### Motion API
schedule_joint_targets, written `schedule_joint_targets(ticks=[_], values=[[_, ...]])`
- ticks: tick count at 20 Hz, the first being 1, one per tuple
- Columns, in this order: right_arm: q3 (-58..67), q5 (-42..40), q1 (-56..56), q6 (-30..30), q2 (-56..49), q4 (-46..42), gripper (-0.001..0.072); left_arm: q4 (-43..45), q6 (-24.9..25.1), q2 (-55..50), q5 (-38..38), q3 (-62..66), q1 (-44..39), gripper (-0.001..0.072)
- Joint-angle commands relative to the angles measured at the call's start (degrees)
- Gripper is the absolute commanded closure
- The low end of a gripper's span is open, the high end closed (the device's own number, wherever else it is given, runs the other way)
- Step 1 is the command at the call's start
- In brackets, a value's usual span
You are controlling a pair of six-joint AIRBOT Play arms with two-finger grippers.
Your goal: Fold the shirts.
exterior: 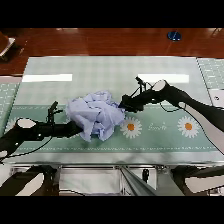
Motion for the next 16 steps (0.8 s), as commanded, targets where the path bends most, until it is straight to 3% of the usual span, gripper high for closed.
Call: schedule_joint_targets(ticks=[1, 2, 6, 10, 16], values=[[3.9, 1.1, 2.4, 0.2, -3.7, 0.5, 0.0500, -0.2, 0.2, 0.0, 0.0, 0.0, 0.0, 0.0691], [4.0, 1.0, 2.3, -1.4, -3.3, 1.0, 0.0691, -0.2, 0.2, 0.0, -0.1, 0.2, 0.0, 0.0691], [10.0, 5.0, -0.5, -2.5, 1.9, -3.6, 0.0684, -1.0, 1.7, 2.2, -5.4, 7.1, 3.7, 0.0691], [25.3, 6.7, -5.6, 4.7, 13.1, -18.8, 0.0684, -8.4, 1.7, 8.1, -7.3, 24.4, 12.8, 0.0691], [39.6, 9.8, -7.4, 5.2, 34.2, -36.5, 0.0684, -12.3, 1.7, 13.7, -7.4, 51.4, 23.0, 0.0691]])
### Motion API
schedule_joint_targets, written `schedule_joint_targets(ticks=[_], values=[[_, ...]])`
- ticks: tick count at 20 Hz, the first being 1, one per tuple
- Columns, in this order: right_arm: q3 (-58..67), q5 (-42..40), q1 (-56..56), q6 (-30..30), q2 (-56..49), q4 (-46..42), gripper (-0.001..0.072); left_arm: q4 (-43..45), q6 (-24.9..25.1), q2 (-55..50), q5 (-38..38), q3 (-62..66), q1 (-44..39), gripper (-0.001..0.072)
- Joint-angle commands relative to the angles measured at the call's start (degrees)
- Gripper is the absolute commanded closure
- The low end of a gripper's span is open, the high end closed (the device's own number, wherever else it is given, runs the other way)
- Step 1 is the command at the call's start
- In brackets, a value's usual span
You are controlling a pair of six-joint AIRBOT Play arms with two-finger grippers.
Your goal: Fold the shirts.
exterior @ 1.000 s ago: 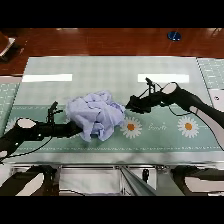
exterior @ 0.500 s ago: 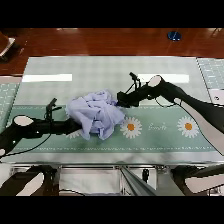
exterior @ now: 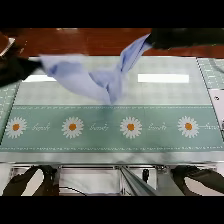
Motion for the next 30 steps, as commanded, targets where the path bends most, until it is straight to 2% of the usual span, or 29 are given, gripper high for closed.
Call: schedule_joint_targets(ticks=[1, 3, 5, 7, 10, 14, 17, 19, 21, 24, 26, 30], values=[[5.4, 1.9, -0.8, 1.0, 14.1, -13.2, 0.0684, -1.9, 0.1, 4.0, 0.0, 14.3, 5.7, 0.0691], [5.4, 3.9, -0.8, 2.1, 21.7, -18.4, 0.0684, 0.7, 0.1, 6.8, 0.0, 18.6, 7.7, 0.0691], [5.4, 6.8, -0.8, 4.8, 28.8, -24.8, 0.0685, 7.3, -0.3, 10.0, 0.2, 20.8, 8.1, 0.0691], [5.4, 10.9, -0.8, 6.5, 34.2, -29.2, 0.0684, 15.5, -3.8, 13.6, 0.9, 21.0, 7.4, 0.0691], [5.4, 22.5, -0.8, 9.2, 39.9, -35.4, 0.0684, 29.0, -8.4, 18.6, 0.9, 21.0, 2.6, 0.0691], [1.2, 34.9, -0.8, 11.5, 44.1, -35.8, 0.0684, 42.7, -13.3, 22.9, 0.8, 20.9, -6.0, 0.0691], [-12.0, 39.9, -0.8, 15.4, 48.5, -35.5, 0.0684, 43.3, -14.2, 22.4, -0.4, 18.0, -9.2, 0.0691], [-23.9, 39.2, -0.8, 17.6, 51.4, -35.3, 0.0684, 40.8, -15.1, 21.0, -0.6, 12.5, -9.6, 0.0691], [-36.0, 35.5, -0.8, 18.8, 52.6, -35.5, 0.0684, 34.6, -15.1, 18.1, -0.5, 5.2, -9.6, 0.0691], [-51.9, 23.1, -0.8, 20.7, 50.8, -36.4, 0.0684, 25.9, -12.4, 9.7, -0.4, -3.7, -10.0, 0.0691], [-57.4, 16.7, -1.2, 21.7, 45.0, -38.9, 0.0684, 22.5, -9.7, 1.7, -0.5, -5.4, -11.3, 0.0691], [-55.8, 7.4, -10.9, 19.0, 26.4, -39.8, 0.0684, 16.7, -7.0, -11.8, 1.6, -5.0, -14.2, 0.0691]])
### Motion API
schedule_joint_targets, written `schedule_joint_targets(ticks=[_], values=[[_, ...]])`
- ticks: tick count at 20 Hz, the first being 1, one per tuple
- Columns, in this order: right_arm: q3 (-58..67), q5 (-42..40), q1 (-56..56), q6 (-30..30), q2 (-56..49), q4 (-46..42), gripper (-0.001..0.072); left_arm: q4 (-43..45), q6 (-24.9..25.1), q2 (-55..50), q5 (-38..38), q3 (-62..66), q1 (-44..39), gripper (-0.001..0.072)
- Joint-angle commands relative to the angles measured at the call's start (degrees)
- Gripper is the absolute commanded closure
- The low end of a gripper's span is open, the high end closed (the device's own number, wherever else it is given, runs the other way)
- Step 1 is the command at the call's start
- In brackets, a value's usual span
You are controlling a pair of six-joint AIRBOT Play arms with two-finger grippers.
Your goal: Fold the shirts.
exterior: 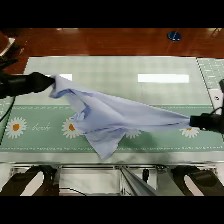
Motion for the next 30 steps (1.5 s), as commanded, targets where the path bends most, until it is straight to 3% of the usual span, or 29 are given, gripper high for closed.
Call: schedule_joint_targets(ticks=[1, 5, 6, 7, 8, 9, 12, 14, 15, 18, 20, 22, 30], values=[[-0.9, -9.1, -8.5, -2.9, -14.8, 1.5, 0.0684, -7.1, 2.9, -11.4, 0.8, -1.2, -2.4, 0.0691], [1.6, -12.3, -16.7, -10.4, -28.0, 15.0, 0.0684, -7.6, 3.1, -18.7, 0.5, -1.2, -5.3, 0.0687], [1.6, -13.0, -17.5, -10.7, -30.1, 17.6, 0.0683, -7.6, 3.1, -19.8, 0.5, -1.2, -5.9, 0.0607], [1.6, -13.7, -17.9, -10.7, -31.6, 19.5, 0.0654, -7.6, 3.1, -20.5, 0.0, -1.2, -6.2, 0.0413], [2.0, -13.9, -18.3, -11.1, -32.8, 20.4, 0.0465, -7.3, 3.1, -20.7, -0.6, -1.2, -6.1, 0.0198], [3.0, -12.5, -18.6, -13.0, -33.5, 19.7, 0.0288, -5.5, 3.6, -20.7, -2.3, -0.5, -5.2, 0.0200], [9.9, -2.3, -20.4, -15.5, -33.3, 8.8, 0.0299, 4.9, 3.7, -20.1, -13.2, 4.7, 3.1, 0.0200], [12.1, -0.8, -24.6, -15.9, -29.8, 4.1, 0.0299, 5.3, 3.5, -17.4, -15.4, 4.8, 12.2, 0.0200], [11.7, -2.1, -27.6, -15.5, -27.4, 5.9, 0.0299, 4.2, 3.6, -15.1, -15.4, 3.3, 16.7, 0.0200], [3.3, -11.5, -35.7, -16.9, -19.2, 22.8, 0.0300, -1.2, 3.9, -8.2, -13.4, -7.9, 23.8, 0.0200], [-4.9, -14.1, -37.1, -25.1, -15.7, 41.0, 0.0300, -4.2, 3.1, -5.7, -12.7, -18.0, 22.0, 0.0200], [-10.6, -14.0, -37.0, -29.6, -15.3, 50.5, 0.0300, -3.9, 3.3, -6.1, -12.1, -25.3, 17.9, 0.0200], [-12.7, -13.5, -37.0, -26.7, -15.3, 38.8, 0.0300, -4.0, 1.5, -10.9, -6.5, -30.2, 1.8, 0.0200]])
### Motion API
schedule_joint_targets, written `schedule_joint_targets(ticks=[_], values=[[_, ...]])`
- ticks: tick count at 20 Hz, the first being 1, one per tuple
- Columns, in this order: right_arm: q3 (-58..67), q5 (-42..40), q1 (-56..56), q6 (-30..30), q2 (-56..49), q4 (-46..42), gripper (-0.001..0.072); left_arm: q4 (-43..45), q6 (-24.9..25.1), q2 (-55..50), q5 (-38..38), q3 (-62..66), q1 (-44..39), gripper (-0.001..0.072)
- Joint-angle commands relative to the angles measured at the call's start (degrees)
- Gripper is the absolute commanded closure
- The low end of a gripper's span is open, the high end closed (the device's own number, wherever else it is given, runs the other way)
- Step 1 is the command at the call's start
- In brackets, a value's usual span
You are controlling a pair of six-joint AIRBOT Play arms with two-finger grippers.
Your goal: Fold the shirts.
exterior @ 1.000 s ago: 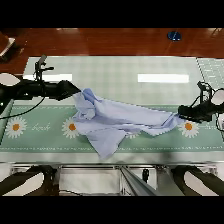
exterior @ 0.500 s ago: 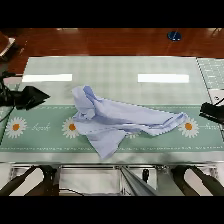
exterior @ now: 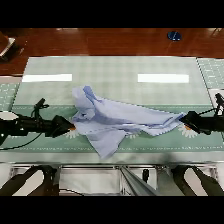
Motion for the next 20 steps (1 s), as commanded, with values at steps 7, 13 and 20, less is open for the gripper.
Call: schedule_joint_targets(ticks=[7, 13, 20], values=[[-0.8, -0.6, -4.2, 2.4, -1.7, -5.3, 0.0300, -8.2, -1.4, -8.9, 16.0, -1.2, -18.3, 0.0201], [-0.8, -0.7, -7.7, 2.2, -9.6, -5.0, 0.0300, -10.3, 2.1, -10.4, 16.6, 1.4, -18.3, 0.0691], [-0.2, -4.7, -7.7, -5.5, -19.6, 10.0, 0.0300, -11.3, 2.3, -10.2, 15.4, 4.3, -18.3, 0.0691]])
